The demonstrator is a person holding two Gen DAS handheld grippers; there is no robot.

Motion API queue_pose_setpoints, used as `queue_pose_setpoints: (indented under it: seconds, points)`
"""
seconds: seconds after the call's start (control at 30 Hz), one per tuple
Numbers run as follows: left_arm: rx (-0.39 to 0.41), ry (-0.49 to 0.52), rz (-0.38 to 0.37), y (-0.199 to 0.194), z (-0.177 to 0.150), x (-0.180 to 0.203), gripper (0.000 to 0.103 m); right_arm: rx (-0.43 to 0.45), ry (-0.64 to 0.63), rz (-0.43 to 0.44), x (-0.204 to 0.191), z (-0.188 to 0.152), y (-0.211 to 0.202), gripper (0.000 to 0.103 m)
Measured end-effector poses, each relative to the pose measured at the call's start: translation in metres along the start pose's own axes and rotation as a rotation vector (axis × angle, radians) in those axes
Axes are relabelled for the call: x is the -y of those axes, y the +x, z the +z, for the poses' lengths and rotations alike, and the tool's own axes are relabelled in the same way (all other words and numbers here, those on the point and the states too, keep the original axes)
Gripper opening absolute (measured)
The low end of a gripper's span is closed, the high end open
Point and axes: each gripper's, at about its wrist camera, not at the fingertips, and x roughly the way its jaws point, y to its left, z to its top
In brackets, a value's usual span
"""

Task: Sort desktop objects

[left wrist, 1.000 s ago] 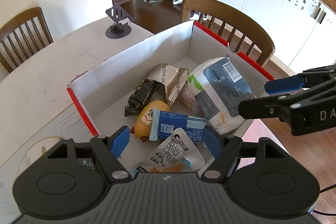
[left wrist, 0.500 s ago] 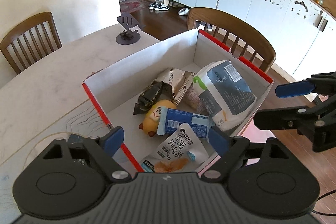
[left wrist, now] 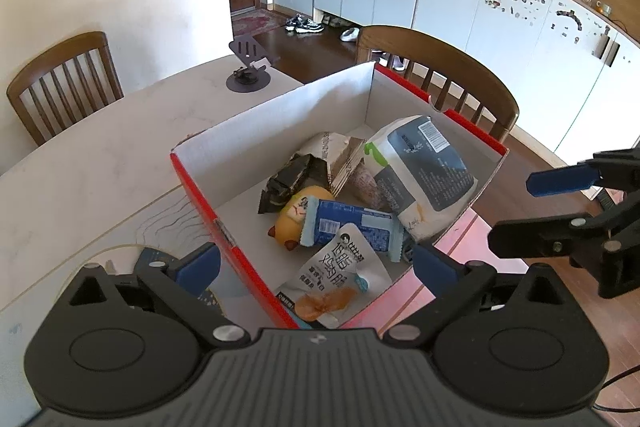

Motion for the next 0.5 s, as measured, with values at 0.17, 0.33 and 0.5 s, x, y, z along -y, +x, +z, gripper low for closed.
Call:
queue_pose_setpoints:
  seconds: [0.17, 0.33, 0.5]
  points:
    - [0.001, -0.011, -0.010, -0.010, -0.006, -0.002, 0.103, 0.008, -0.022, 0.000, -0.007, -0.009, -0.007, 0.092]
    - [0.002, -0.018, -0.028, -0.020, -0.012, -0.001, 0.103, 0.009, -0.013, 0.006, -0.013, -0.016, -0.012, 0.094]
    - [0.014, -0.009, -0.026, -0.028, -0.020, 0.003, 0.103, 0.036, -0.010, 0.000, -0.018, -0.023, -0.016, 0.096]
